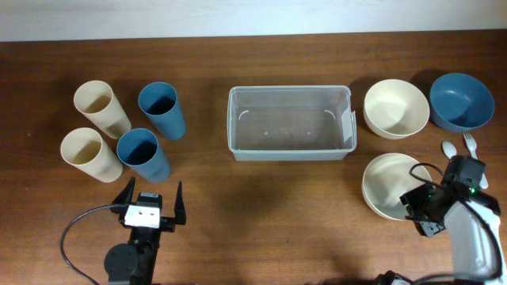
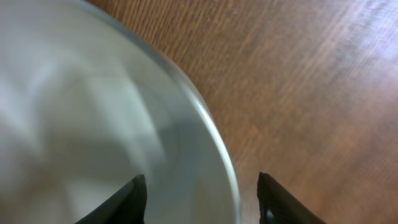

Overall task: Pack container
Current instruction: 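Grasp the rim of the front cream bowl with the right gripper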

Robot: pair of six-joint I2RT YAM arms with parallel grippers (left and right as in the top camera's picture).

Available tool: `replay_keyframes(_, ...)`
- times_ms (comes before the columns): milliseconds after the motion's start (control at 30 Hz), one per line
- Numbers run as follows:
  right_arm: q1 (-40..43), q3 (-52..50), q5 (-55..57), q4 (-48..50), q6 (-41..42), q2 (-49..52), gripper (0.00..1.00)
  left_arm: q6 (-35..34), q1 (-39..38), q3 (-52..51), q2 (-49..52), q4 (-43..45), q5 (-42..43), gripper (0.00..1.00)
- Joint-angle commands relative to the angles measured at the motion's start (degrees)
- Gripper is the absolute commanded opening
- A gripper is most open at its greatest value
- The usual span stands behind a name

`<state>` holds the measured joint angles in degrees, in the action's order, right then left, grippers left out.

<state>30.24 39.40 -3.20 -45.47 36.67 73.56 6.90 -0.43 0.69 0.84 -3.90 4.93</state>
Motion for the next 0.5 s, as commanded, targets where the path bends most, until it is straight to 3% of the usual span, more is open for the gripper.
replay_keyframes(0, 0.26, -0.50, -1.38, 1.46, -0.68, 4.55, 0.52, 0.94, -0.17, -0.17, -0.39, -0.39, -0.20, 1.00)
replay_keyframes(67, 0.26, -0.50, -1.40, 2.36, -0.68, 6.91, 0.48, 0.94, -0.17, -0.17, -0.39, -0.39, -0.20, 1.00)
replay_keyframes(200, 0.26, -0.50, -2.75, 3.96, -0.68, 9.99, 0.19, 0.94, -0.17, -0.17, -0.39, -0.39, -0.20, 1.00)
replay_keyframes(233, 0.26, -0.50, -3.21, 4.15, -0.68, 10.23, 0.07, 0.94, -0.17, -0.17, -0.39, -0.39, -0.20, 1.00)
replay_keyframes(467, 0.28, 1.09, -5.16, 2.01, -0.68, 8.98, 0.04, 0.94, -0.17, -0.17, -0.39, -0.39, -0.20, 1.00)
